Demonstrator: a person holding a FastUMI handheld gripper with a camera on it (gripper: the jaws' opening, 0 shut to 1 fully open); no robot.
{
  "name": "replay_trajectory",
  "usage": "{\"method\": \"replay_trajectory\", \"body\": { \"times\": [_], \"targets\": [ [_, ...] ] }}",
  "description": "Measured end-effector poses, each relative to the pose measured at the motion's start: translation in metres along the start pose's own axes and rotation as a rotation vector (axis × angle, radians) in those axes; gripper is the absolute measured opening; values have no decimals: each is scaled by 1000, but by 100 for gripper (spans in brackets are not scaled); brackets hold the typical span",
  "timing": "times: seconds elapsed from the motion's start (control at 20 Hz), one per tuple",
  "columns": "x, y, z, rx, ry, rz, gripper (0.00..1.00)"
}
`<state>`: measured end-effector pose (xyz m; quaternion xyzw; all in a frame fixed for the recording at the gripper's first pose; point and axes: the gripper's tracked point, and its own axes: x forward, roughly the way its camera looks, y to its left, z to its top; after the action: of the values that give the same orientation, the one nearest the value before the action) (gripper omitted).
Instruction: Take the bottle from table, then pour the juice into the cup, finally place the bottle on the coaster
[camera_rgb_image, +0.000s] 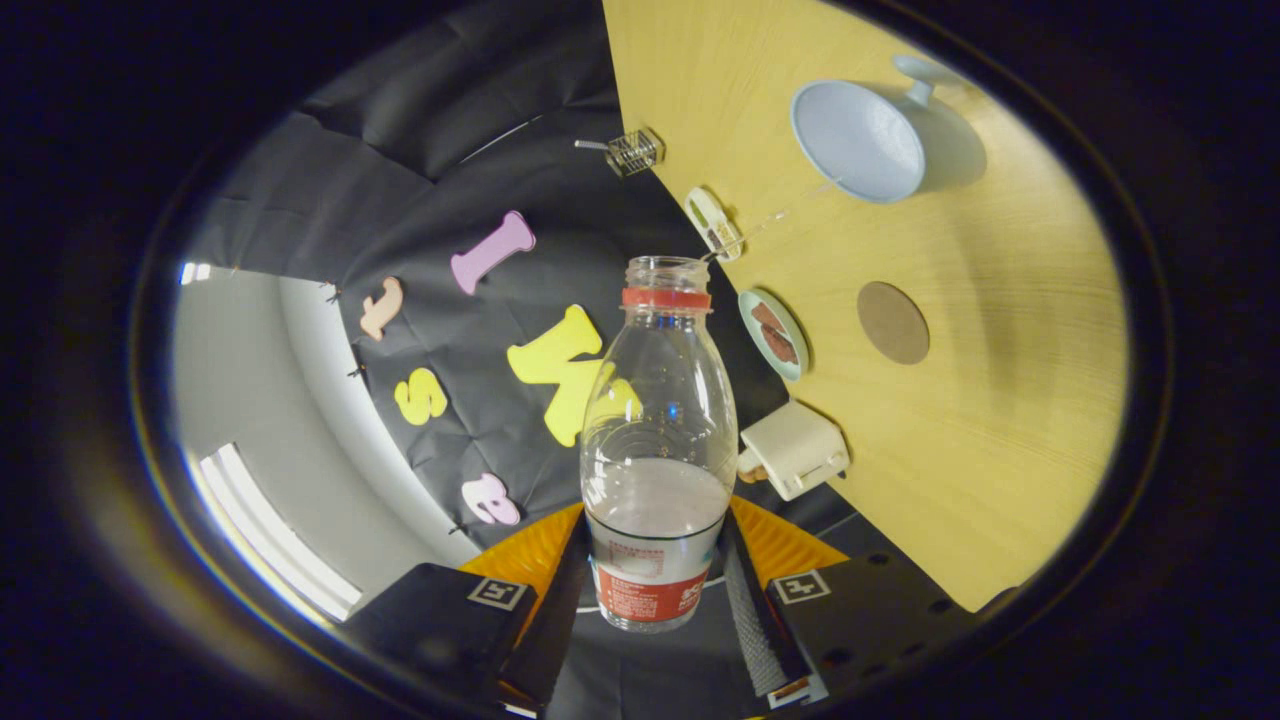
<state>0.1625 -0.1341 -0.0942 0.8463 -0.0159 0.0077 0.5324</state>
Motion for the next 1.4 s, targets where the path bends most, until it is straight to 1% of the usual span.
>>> {"method": "replay_trajectory", "body": {
  "times": [0.35,0.55,0.65,0.7,0.8,0.95,1.0,1.15,1.25,1.4],
  "targets": [
    [-3,8,-3,-13,11,13,74],
    [-3,2,-4,-2,21,-4,74],
    [-2,-4,-6,-34,27,-19,74],
    [-4,-6,-8,-73,34,-28,74],
    [-5,-14,-12,-187,56,-50,74],
    [-12,-21,-15,-401,87,-65,74],
    [-14,-24,-19,-492,106,-66,74],
    [-27,-37,-20,-818,148,-89,74],
    [-42,-37,-25,-1001,189,-56,74],
    [-67,-38,-15,-1278,188,-71,75]
  ]
}}
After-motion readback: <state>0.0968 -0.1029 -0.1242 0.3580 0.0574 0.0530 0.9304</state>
